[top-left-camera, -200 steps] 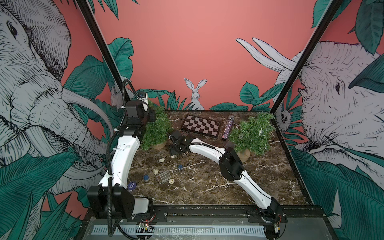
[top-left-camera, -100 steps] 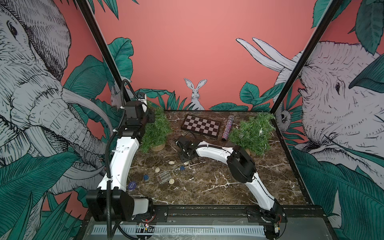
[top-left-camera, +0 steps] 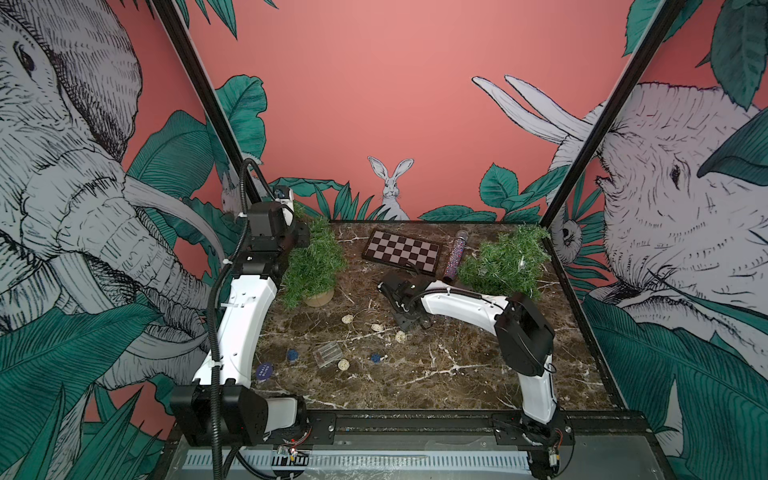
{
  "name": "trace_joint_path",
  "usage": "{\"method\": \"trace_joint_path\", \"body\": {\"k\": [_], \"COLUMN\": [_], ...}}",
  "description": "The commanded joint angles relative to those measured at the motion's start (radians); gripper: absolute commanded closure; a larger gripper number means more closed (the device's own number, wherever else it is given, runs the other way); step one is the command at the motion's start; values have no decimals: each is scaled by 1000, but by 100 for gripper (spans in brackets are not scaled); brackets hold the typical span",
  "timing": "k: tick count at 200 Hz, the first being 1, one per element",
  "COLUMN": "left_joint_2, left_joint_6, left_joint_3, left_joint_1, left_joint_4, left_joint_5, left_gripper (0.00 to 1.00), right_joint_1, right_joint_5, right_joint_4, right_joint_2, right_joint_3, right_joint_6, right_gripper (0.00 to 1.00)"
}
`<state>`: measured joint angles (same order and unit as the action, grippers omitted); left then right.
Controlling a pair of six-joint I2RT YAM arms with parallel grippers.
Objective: Wrap string light around the christmas tree
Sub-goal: Move the christmas tree to the center of the board.
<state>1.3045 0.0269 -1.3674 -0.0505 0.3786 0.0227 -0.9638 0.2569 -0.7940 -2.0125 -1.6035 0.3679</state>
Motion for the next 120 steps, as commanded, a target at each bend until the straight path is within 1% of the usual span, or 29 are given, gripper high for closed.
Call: {"method": "trace_joint_path", "body": {"k": [1,16,37,65,98,120], "left_joint_2": [-17,-15,-7,-7,0,-3], "left_joint_6": [13,24,69,104,118,132], "left_joint_3": [-45,-50,-57,-56,-73,-64], "left_joint_1": [2,2,1,2,0,-4], "left_joint_4": [7,17,49,64,62,54], "left_joint_5": [24,25,43,86,64,49], "left_gripper": [100,100,100,100,100,100], "right_joint_1": [-86,-129,-170,-206,-238,-251], "right_joint_5": [-71,-150,-208,-224,-220,-212], "right_joint_4": [-7,49,103,129,132,88], "right_joint_2": [-15,-63,-161,-282,-409,-498], "right_joint_3": [-86,-144,-253,-390,-518,-650], "right_joint_6": [56,93,123,121,77,36], "right_gripper": [35,35,35,36,36,36]}}
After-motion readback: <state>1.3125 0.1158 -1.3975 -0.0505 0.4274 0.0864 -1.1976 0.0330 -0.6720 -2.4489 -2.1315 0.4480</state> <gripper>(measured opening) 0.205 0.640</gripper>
